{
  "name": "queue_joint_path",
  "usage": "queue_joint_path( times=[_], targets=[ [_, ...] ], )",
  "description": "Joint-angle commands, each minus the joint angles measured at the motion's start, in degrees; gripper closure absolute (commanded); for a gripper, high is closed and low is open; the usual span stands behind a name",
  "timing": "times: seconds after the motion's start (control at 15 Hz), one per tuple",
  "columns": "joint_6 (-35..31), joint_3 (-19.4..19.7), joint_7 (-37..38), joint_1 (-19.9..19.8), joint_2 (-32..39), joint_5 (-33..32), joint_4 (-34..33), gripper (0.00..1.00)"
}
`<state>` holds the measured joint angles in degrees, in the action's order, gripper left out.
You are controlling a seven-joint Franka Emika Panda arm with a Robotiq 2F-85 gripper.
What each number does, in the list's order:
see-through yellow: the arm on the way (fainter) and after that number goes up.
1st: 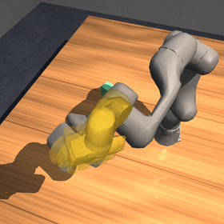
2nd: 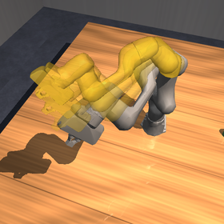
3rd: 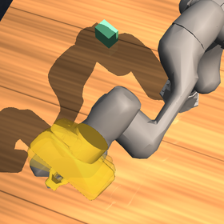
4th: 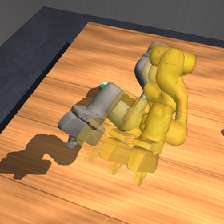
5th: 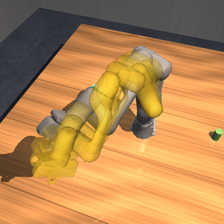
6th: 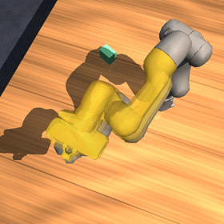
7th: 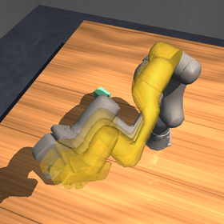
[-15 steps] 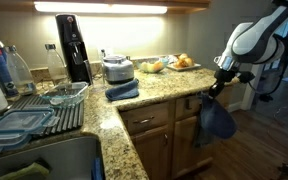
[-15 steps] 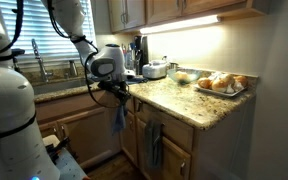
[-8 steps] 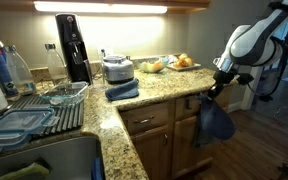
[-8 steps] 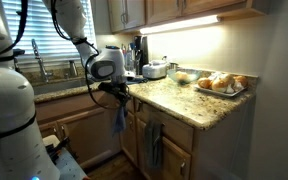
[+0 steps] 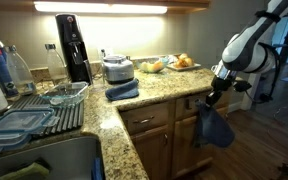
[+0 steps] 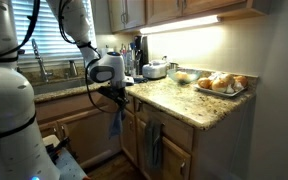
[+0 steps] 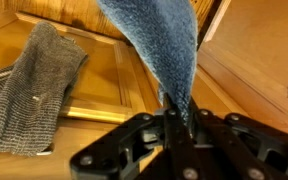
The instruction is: Hang the the cloth on the right side of the counter on the right drawer
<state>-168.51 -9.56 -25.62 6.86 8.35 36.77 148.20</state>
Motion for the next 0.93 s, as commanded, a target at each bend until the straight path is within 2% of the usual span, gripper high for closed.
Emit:
queue_joint_path(
  times=[0.0, 0.13, 0.53, 0.87],
  targets=[
    [-3.58, -2.92, -7.13, -1.88, 4.32, 7.21, -2.46, 0.95],
    [-4.58, -4.59, -11.01, -3.36, 6.54, 11.28, -4.23, 0.95],
    [-8.20, -6.43, -16.61, -7.29, 14.21, 15.34, -8.95, 0.95],
    [-9.24, -11.06, -19.75, -11.83, 18.38, 18.60, -13.28, 0.95]
  ],
)
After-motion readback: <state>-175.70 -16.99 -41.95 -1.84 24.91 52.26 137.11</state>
